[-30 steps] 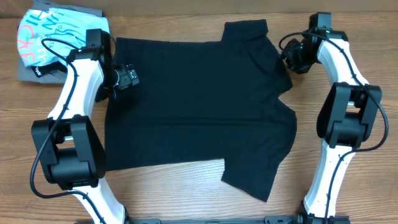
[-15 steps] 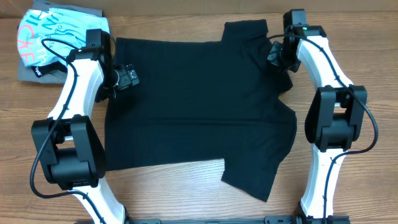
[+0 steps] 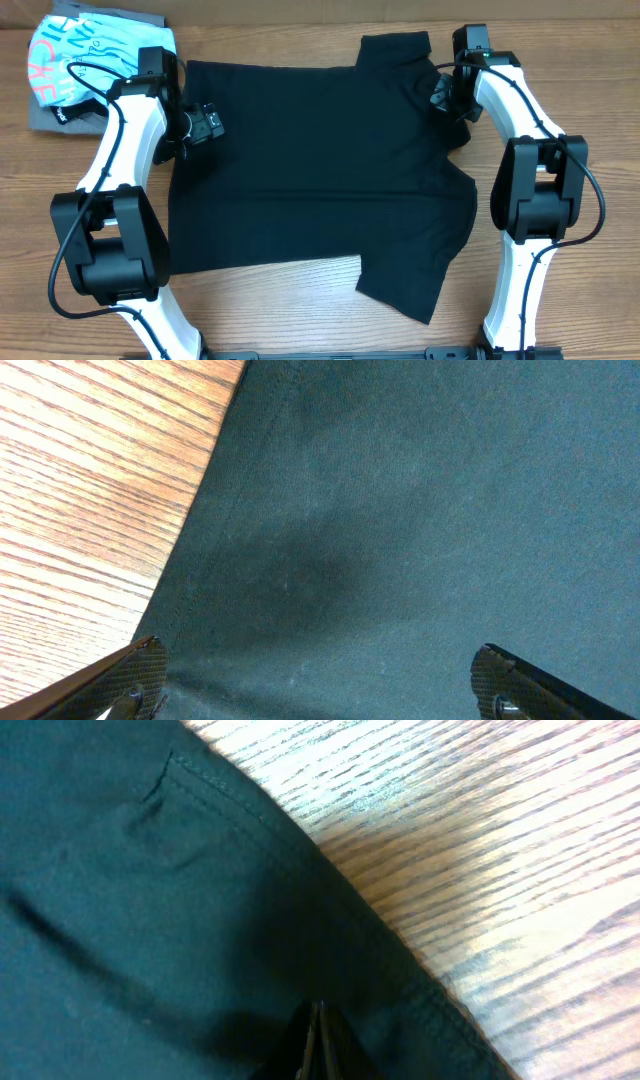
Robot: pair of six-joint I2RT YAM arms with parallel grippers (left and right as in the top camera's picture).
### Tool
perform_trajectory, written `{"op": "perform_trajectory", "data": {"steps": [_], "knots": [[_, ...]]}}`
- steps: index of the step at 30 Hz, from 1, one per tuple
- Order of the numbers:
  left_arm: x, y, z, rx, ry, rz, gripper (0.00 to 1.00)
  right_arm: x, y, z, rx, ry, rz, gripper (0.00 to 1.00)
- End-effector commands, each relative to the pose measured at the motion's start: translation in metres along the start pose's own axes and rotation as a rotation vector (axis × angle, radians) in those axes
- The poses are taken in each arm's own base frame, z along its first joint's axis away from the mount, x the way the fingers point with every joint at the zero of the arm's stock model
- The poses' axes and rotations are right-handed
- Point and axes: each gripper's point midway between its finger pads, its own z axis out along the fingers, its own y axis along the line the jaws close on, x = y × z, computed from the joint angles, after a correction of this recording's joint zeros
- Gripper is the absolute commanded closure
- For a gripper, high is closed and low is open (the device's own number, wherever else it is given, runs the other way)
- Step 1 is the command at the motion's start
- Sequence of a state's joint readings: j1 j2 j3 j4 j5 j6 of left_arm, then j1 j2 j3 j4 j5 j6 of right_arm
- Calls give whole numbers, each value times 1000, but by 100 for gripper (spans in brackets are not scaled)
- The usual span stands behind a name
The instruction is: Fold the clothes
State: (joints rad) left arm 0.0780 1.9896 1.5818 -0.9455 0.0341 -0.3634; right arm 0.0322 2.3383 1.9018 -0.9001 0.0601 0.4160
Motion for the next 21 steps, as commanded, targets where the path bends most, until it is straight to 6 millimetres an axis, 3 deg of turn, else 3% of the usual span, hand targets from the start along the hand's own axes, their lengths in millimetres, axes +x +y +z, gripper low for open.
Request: {"op": "perform_trajectory", "data": {"steps": [1, 6, 15, 21], "knots": [[-4, -4, -8, 19, -19, 20, 0, -1, -6, -7, 8, -18, 17, 96], [-4, -4, -8, 19, -19, 20, 0, 1, -7, 0, 12, -18, 21, 96], [-4, -4, -8, 18, -19, 20, 0, -13, -10, 5, -2, -69, 48, 96], [-5, -4, -8, 20, -24, 21, 0, -6, -18, 15, -2, -53, 58, 96]]}}
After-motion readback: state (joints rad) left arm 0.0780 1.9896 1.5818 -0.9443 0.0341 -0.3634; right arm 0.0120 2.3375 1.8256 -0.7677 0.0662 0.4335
